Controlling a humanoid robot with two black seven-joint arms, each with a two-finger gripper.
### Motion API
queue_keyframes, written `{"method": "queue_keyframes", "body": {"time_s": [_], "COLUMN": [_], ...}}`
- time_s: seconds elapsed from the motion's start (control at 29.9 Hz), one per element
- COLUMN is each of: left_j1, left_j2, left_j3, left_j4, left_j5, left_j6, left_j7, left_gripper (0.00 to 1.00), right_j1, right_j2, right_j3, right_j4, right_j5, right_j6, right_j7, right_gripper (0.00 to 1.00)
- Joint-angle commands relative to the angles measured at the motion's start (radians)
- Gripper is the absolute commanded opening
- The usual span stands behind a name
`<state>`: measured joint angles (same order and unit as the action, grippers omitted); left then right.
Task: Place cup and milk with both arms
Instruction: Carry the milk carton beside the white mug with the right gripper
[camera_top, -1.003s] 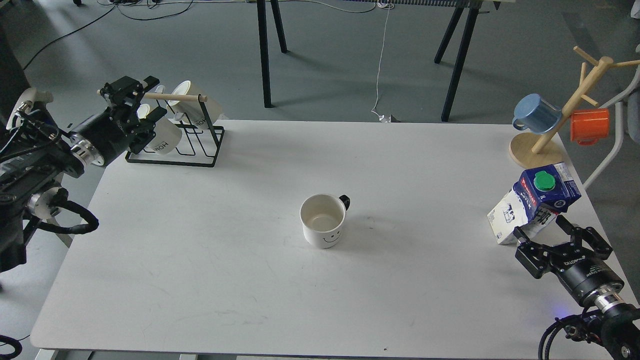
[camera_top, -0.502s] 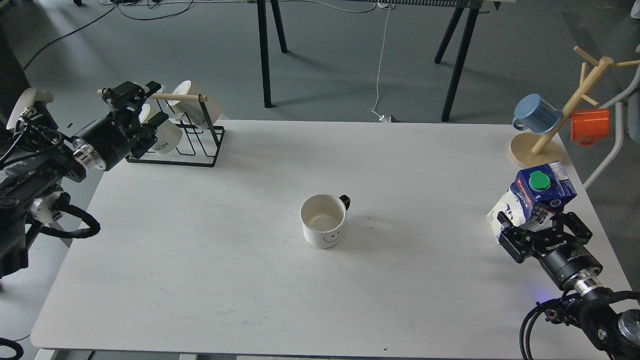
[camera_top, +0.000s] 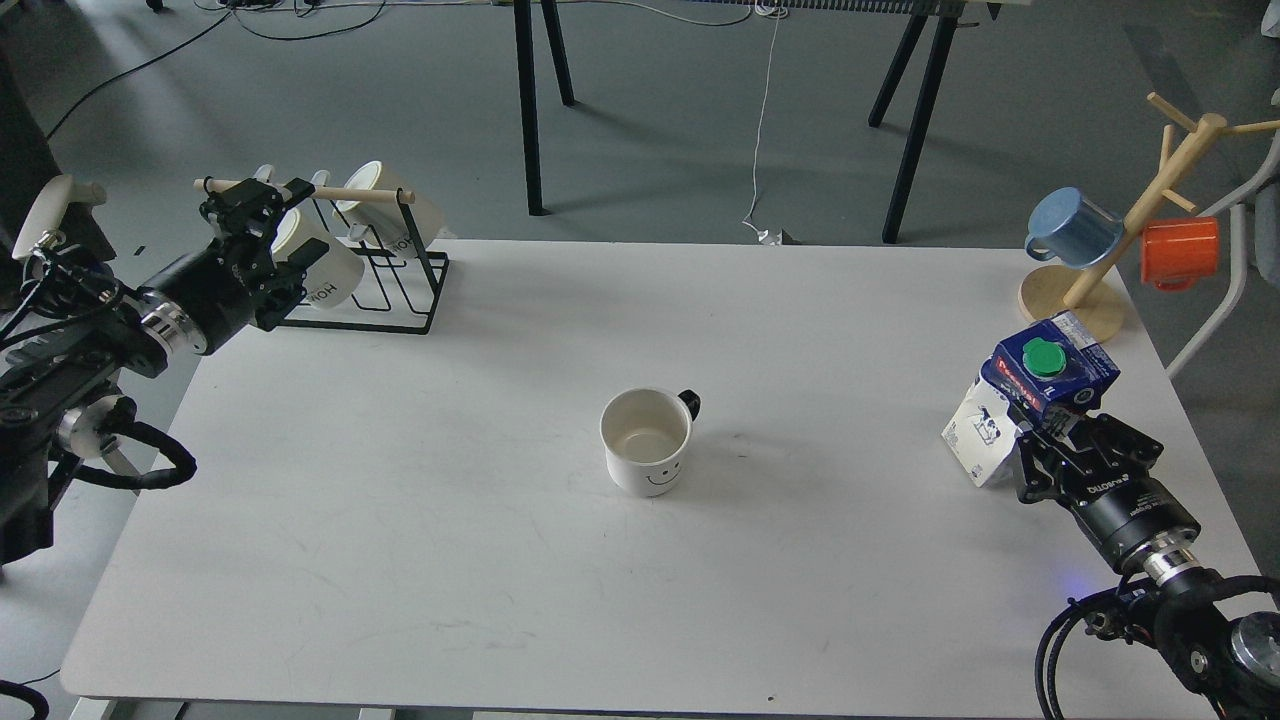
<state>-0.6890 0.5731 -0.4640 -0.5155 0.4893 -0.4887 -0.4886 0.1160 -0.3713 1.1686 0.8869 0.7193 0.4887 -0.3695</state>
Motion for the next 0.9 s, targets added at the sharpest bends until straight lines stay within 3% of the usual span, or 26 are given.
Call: {"method": "queue_keyframes", "body": {"time_s": [0.0, 0.23, 0.64, 0.87], "left_j1": [0.0, 0.0, 0.02, 0.023], "left_j2": [0.001, 0.001, 0.017, 0.013], "left_j3": [0.001, 0.002, 0.002, 0.002], "left_j4": [0.0, 0.0, 0.0, 0.0], "left_j5": [0.003, 0.003, 0.003, 0.003], "left_j6": [0.0, 0.0, 0.0, 0.0], "left_j7": [0.0, 0.0, 0.0, 0.0], "left_gripper": [0.75, 0.75, 0.75, 0.75], "right_j1": [0.042, 0.146, 0.189, 0.177], "right_j2": [0.04, 0.071, 0.239, 0.246], "right_j3": [-0.018, -0.188, -0.233, -0.26], "right_j4": [0.026, 0.035, 0.033, 0.035], "right_j5": [-0.001, -0.017, -0.196, -0.201], "right_j6": [0.0, 0.0, 0.0, 0.0], "right_j7": [-0.002, 0.0, -0.002, 0.0], "right_gripper": [0.32, 0.32, 0.32, 0.32]}}
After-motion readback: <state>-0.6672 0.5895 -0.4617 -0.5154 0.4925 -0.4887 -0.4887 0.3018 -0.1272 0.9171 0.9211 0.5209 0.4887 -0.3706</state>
